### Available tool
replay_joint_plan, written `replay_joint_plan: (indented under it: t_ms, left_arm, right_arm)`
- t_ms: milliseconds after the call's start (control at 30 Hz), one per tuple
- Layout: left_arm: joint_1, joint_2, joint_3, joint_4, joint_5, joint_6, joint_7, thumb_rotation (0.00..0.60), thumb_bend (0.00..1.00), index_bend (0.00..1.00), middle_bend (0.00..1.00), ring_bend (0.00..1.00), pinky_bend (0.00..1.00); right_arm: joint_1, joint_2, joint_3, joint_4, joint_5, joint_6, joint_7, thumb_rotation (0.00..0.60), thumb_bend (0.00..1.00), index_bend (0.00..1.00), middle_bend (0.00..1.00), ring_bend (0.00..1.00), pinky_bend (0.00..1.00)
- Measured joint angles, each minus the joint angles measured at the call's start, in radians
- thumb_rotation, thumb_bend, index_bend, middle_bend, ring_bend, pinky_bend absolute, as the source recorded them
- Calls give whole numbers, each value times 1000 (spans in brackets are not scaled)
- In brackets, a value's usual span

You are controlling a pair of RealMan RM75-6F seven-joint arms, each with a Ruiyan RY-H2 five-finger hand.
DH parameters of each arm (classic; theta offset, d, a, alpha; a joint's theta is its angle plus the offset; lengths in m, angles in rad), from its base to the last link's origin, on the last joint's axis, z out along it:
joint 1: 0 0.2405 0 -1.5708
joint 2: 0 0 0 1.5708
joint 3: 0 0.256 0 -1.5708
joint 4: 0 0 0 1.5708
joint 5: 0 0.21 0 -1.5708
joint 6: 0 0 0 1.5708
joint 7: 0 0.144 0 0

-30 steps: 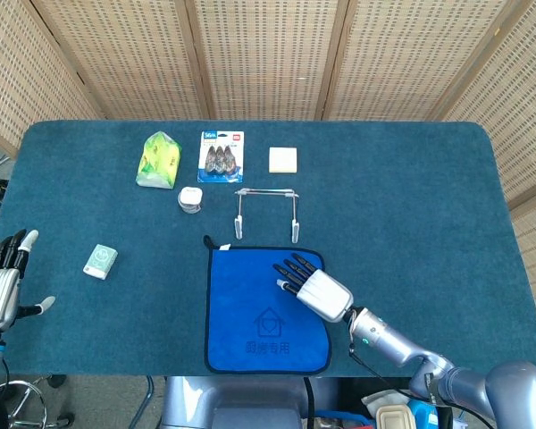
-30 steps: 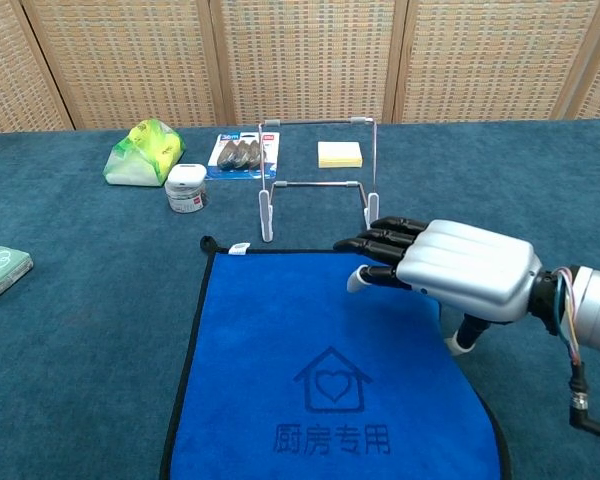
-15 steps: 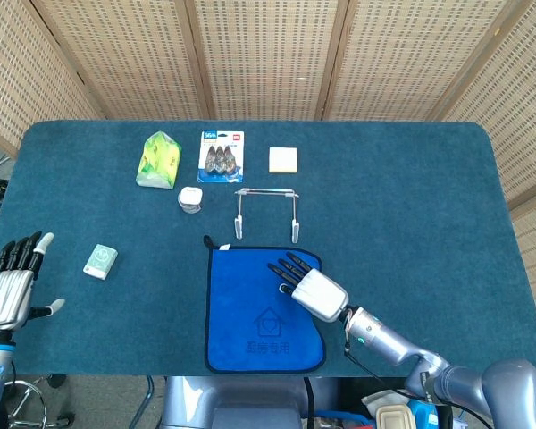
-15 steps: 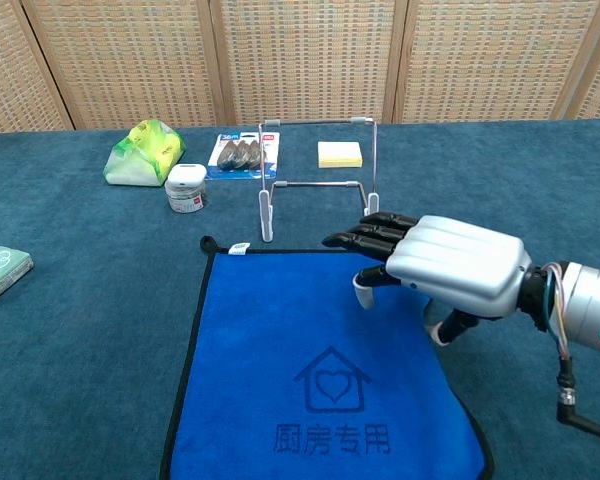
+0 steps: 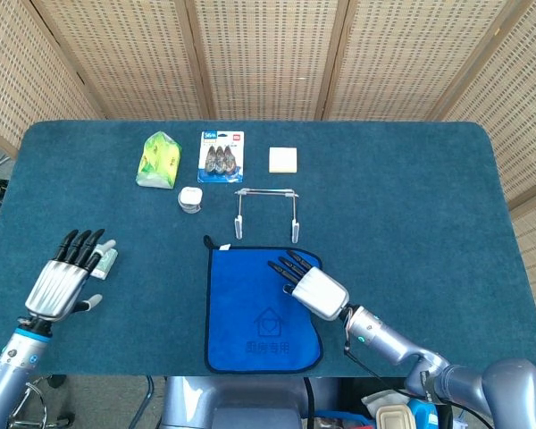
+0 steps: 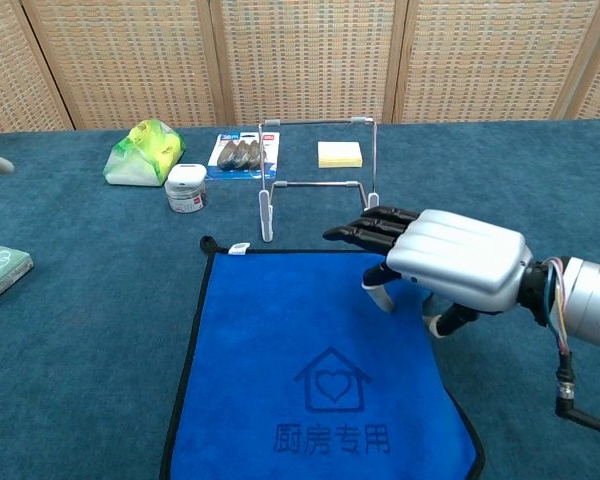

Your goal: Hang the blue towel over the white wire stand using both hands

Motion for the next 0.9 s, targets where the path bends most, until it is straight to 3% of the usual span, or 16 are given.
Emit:
replay_joint_plan:
  t_ms: [200, 433, 733, 900]
  left_arm:
    - [-91, -66, 34, 90, 153, -24, -34, 600, 200, 381, 0, 0, 0]
    - [-192, -206, 59, 238, 297, -13, -77, 600, 205, 394, 0, 0, 0]
    - [-308, -376, 75, 402, 344, -31, -161, 600, 204, 396, 0, 0, 0]
    - [-363, -418, 79, 459, 345, -60, -184, 600, 198, 399, 0, 0, 0]
  right_arm:
    - [2, -4, 3, 2, 7, 0, 4, 600, 395, 566, 1, 0, 0]
    - [6, -7, 3, 7, 8, 4, 16, 600, 398, 555, 7, 0, 0]
    - [8, -7, 9, -2, 20, 6, 21, 600, 402, 560, 8, 0, 0]
    - [7, -8, 10, -7, 25, 10, 24, 600, 406, 560, 7, 0, 0]
